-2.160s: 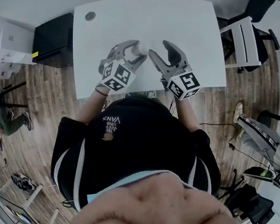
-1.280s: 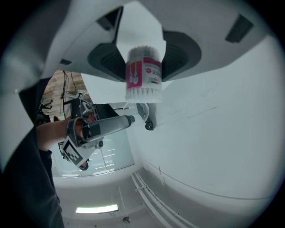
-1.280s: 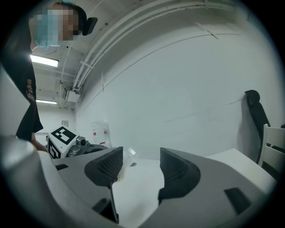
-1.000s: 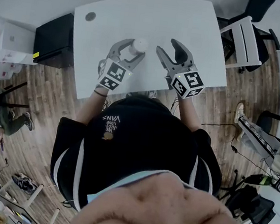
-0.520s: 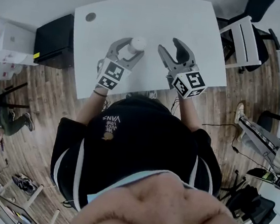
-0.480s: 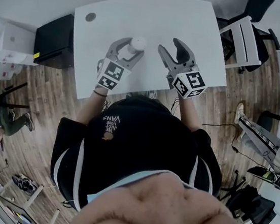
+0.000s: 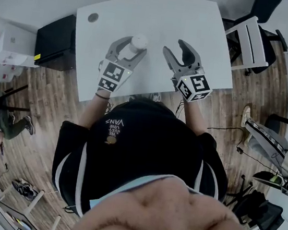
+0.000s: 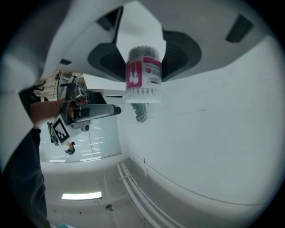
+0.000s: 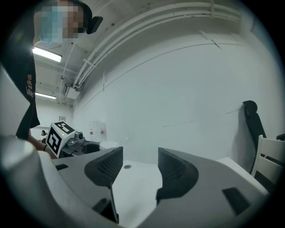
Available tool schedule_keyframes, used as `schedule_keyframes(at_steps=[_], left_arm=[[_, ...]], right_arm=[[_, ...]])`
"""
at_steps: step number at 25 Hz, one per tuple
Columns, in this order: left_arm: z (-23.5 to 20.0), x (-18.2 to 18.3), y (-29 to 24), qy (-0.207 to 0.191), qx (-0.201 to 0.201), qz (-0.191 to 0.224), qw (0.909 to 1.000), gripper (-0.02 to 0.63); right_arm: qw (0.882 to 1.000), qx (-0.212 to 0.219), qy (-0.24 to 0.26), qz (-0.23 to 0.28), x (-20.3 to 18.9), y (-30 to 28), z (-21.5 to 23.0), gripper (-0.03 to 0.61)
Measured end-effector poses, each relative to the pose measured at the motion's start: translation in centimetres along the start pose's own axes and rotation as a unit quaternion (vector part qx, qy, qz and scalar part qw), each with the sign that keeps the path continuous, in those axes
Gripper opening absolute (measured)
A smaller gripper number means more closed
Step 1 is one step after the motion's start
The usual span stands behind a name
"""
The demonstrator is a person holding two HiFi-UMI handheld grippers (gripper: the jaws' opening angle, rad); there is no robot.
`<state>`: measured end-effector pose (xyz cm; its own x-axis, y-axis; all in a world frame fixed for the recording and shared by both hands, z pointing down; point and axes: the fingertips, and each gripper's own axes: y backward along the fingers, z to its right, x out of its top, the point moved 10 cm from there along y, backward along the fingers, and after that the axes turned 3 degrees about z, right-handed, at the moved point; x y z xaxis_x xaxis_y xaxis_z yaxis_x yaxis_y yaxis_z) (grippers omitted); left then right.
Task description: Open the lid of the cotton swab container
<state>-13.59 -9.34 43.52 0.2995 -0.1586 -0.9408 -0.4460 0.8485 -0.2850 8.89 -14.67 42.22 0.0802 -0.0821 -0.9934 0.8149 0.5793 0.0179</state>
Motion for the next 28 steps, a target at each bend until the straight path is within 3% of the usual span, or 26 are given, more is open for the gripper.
schedule_keyframes(at_steps=[9,28], left_arm=[[-0.5,0.6,0.6,0.030,0.016,0.031,0.9990,0.258],[-1.1,1.3,1.9,0.048,0.039,0.057,0.9965,0.256]], right_arm=[[1.000,-0.002,0.011,-0.010,-0.1,0.1,-0.1,0.252],[0.999,0.001,0.028,-0.033,-0.6,0.0,-0.8,0.250]])
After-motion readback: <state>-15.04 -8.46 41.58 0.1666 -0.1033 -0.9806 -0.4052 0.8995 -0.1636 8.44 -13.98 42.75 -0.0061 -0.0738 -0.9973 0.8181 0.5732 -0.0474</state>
